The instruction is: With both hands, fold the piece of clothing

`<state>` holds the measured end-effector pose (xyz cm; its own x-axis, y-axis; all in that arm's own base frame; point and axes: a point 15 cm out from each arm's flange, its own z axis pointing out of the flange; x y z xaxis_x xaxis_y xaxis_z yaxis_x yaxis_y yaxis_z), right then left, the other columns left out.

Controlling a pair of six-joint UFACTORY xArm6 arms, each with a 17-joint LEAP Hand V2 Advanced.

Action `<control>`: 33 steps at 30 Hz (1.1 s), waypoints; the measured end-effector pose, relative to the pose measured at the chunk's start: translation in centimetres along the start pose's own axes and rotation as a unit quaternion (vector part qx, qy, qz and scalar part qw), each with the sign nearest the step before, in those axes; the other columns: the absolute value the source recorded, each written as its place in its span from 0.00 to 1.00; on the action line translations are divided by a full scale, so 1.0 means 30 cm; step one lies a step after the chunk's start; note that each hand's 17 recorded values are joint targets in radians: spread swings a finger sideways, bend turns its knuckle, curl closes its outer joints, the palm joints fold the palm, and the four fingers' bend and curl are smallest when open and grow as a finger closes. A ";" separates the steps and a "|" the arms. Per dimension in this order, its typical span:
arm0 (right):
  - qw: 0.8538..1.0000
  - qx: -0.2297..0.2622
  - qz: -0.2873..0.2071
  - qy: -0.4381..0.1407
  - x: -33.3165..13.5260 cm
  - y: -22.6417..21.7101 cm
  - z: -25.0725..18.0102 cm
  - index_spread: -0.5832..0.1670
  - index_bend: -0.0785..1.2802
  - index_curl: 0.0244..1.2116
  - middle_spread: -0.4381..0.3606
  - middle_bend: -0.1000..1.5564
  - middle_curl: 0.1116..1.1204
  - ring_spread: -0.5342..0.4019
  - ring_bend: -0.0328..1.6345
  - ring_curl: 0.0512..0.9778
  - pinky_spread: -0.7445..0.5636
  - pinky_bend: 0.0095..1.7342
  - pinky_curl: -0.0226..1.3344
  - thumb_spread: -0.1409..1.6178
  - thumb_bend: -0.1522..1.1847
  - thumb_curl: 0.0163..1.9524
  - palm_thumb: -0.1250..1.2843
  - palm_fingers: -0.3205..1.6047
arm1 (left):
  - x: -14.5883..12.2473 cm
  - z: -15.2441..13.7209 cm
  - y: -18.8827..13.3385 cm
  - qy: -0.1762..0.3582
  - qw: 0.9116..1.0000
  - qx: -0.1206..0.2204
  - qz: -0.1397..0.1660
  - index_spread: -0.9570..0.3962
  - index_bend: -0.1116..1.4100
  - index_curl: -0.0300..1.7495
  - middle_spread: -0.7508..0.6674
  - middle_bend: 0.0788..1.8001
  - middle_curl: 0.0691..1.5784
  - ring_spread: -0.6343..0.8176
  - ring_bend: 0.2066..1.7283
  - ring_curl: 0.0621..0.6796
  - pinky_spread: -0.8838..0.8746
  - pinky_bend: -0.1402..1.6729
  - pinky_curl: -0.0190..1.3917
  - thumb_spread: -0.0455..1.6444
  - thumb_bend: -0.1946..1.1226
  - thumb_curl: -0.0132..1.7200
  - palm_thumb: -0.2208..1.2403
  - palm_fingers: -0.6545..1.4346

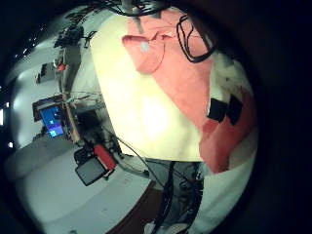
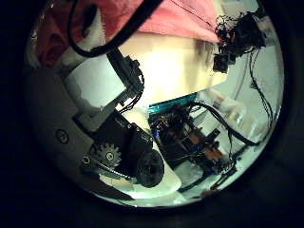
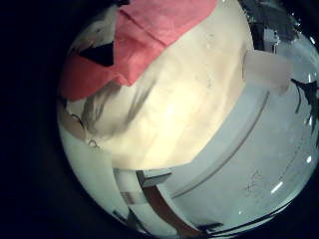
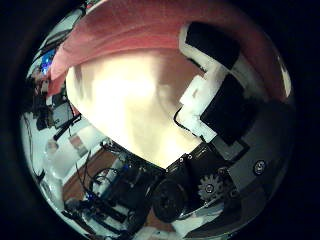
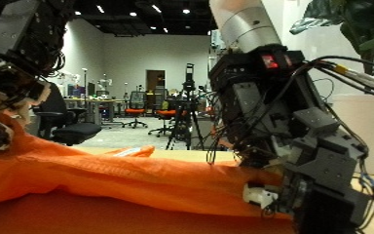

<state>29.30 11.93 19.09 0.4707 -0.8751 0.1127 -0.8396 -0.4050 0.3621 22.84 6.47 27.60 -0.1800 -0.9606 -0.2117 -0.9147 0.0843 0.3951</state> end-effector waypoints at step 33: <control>0.992 0.099 0.078 -0.020 0.258 -0.495 -0.429 0.43 0.85 0.71 0.39 0.87 0.63 0.33 0.83 0.72 0.39 0.71 0.65 0.81 0.11 0.27 0.83 0.75 | -0.183 -0.327 -0.626 0.006 0.999 0.035 -0.028 0.16 0.19 0.74 0.07 0.41 0.67 0.09 0.67 0.72 0.12 0.68 0.41 0.63 0.13 0.36 0.66 0.82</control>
<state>48.90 14.59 26.49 0.3234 -0.9392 0.1152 -0.9399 -0.3048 0.1538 44.54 7.56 30.10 -0.1248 -0.9672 -0.2214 -0.9461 0.0488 0.3201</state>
